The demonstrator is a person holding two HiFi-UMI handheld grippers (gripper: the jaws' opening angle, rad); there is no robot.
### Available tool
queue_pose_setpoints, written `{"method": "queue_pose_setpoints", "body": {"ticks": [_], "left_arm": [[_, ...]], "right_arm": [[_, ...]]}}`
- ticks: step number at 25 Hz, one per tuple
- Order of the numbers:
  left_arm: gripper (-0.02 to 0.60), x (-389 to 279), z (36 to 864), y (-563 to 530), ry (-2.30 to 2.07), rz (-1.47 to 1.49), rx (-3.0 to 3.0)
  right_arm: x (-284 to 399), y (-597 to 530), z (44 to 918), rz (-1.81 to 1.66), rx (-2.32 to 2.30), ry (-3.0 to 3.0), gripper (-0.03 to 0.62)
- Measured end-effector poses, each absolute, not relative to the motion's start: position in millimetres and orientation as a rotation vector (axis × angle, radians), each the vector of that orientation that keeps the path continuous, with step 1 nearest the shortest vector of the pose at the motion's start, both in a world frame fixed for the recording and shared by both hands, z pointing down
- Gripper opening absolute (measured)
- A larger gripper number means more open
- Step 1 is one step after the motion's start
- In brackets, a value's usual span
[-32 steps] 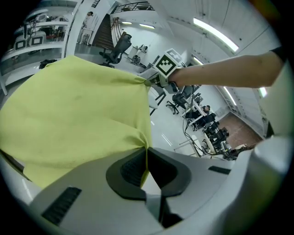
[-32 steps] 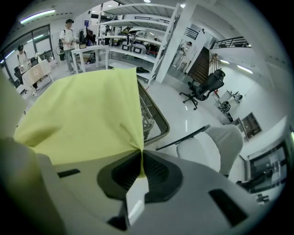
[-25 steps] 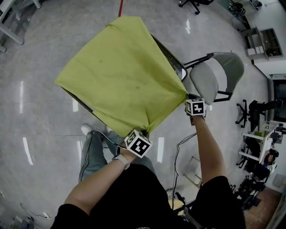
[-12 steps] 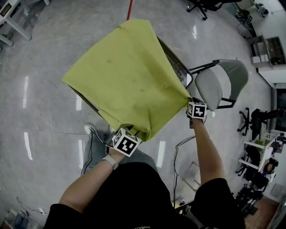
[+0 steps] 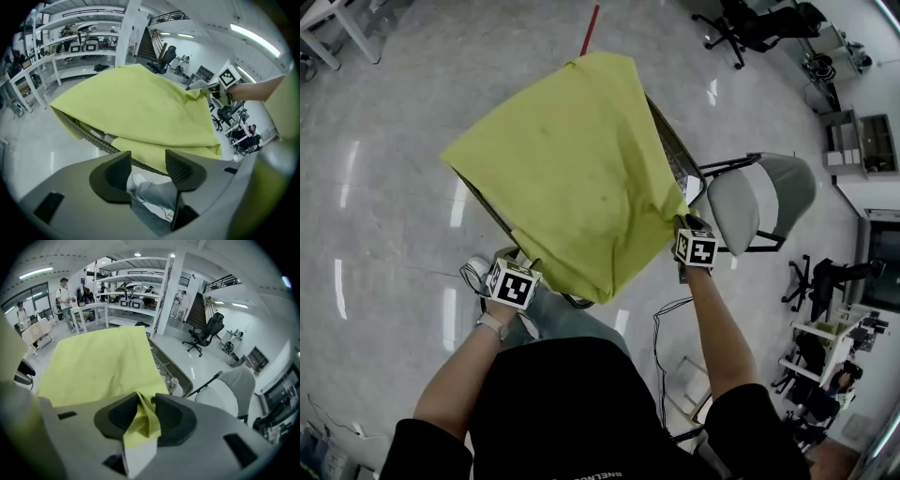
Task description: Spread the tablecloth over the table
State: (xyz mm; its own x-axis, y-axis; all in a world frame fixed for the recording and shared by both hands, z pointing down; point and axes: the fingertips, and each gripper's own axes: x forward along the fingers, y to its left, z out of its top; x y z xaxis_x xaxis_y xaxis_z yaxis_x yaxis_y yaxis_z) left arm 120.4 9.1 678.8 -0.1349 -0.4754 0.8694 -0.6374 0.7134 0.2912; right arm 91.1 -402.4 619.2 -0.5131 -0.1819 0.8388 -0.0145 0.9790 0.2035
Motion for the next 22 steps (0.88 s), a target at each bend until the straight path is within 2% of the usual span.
{"method": "queue_pose_setpoints", "body": {"ticks": [4,8,17,19,21,22], "left_arm": [[0.244,99,690,27,-1.811,0.111,0.811],[0.249,80,703,34,-1.829,0.059,0.779],[0.242,60,730,35,-1.822,0.010,0.766],[0.168,59,734,42,-1.827,0.041,0.766],[0.035,62,736,47,-1.815,0.051,0.784],[0.028,66,735,49,-1.803,0.039,0.796]], "right_arm": [[73,-353,621,-0.232,0.066,-2.127,0.122],[55,-304,618,-0.319,-0.017,-2.145,0.166],[57,-191,633,-0.263,-0.235,-2.128,0.169],[62,-172,639,-0.247,-0.265,-2.117,0.169],[68,-158,646,-0.238,-0.289,-2.101,0.169],[71,-153,649,-0.233,-0.298,-2.092,0.169]]}}
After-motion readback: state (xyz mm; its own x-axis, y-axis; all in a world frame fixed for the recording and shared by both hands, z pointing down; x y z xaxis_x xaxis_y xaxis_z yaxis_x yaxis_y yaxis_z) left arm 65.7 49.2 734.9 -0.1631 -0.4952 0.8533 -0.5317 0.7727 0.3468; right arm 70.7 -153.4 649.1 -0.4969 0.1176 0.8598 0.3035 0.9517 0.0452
